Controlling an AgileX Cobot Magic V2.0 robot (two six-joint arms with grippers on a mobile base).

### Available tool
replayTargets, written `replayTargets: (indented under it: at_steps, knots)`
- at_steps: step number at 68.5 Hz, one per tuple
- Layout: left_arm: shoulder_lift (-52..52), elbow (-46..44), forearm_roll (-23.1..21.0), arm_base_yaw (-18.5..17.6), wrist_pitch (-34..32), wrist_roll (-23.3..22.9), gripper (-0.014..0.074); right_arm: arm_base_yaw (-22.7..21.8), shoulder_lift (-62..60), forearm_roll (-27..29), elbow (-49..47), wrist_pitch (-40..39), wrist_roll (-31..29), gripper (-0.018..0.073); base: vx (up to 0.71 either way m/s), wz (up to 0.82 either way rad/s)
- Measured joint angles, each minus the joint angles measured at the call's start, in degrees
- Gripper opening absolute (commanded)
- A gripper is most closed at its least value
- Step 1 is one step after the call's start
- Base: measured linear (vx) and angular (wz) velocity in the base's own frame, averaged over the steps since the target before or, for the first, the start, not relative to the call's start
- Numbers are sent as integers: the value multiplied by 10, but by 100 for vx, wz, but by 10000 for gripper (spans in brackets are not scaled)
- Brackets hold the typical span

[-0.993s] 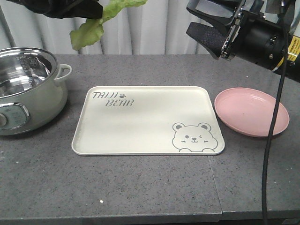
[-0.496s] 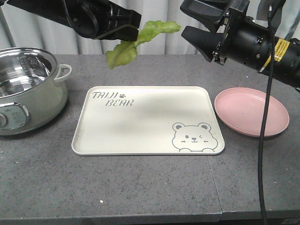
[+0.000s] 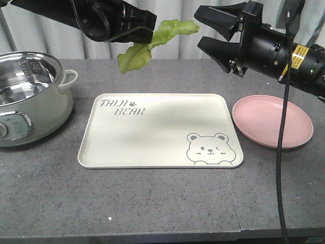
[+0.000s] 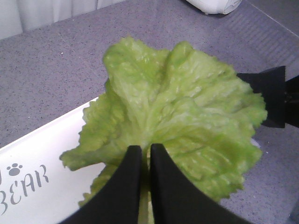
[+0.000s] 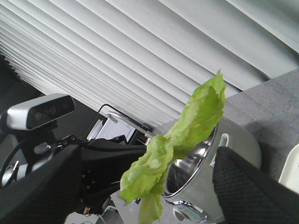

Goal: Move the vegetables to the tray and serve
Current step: 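Move the leaf over the tray and grasp it with the right gripper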

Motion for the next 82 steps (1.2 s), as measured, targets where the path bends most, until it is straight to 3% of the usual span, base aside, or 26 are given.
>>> replayTargets:
  at_steps: [30,60,69,82]
  knots:
    - [3,0,2,-13,-1,1,-7,27,31,23,0,-16,-6,552,0,0]
    - [17,0,3,-32,-4,1,-7,27,31,26,0,9,-6,538,0,0]
    - [17,0,3,-37,-4,1,-7,27,31,24,0,11,-6,445,0,0]
    - [17,0,3,-38,-4,1,-7,27,31,1,0,14,-6,139,0,0]
